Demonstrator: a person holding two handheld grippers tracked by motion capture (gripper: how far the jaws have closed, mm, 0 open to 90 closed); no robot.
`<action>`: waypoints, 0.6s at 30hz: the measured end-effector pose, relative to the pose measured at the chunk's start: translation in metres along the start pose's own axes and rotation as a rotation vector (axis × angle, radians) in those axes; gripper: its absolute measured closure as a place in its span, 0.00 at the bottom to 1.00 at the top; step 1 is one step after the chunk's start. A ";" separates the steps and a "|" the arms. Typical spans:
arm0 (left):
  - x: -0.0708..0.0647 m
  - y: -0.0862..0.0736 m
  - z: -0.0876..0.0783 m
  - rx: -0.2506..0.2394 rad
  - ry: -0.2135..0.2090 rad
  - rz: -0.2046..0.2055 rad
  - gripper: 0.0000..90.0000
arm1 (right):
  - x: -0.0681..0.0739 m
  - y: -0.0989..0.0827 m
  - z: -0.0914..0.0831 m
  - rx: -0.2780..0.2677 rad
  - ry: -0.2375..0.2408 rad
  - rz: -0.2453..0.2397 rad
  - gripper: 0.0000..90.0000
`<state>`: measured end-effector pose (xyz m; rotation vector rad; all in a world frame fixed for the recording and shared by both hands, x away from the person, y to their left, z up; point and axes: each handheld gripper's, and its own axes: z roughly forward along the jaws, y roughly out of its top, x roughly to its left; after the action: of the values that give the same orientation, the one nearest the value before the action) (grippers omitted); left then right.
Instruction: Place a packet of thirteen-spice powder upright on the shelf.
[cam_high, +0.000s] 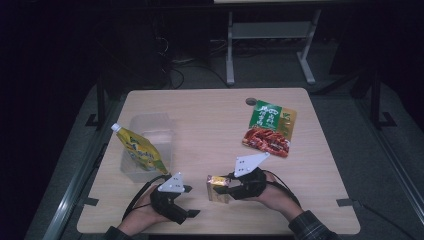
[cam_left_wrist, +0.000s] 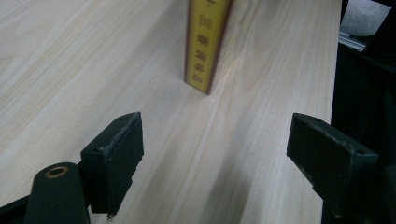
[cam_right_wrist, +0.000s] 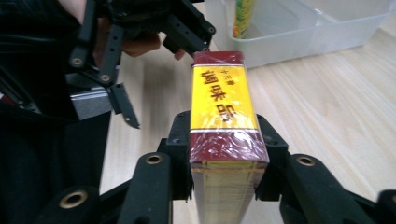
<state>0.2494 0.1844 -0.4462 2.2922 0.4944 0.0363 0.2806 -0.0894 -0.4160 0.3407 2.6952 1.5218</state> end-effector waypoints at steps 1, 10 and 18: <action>0.000 0.000 0.000 -0.001 -0.001 -0.001 0.20 | 0.000 0.000 0.000 0.002 -0.007 -0.005 0.73; 0.001 -0.003 0.000 -0.003 -0.010 0.001 0.20 | -0.002 0.004 -0.003 -0.002 -0.025 -0.021 0.74; 0.000 -0.003 0.001 -0.005 -0.002 0.009 0.20 | -0.012 0.011 -0.011 -0.022 -0.041 -0.028 0.74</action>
<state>0.2488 0.1862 -0.4488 2.2898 0.4830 0.0396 0.2933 -0.0955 -0.4019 0.3285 2.6387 1.5187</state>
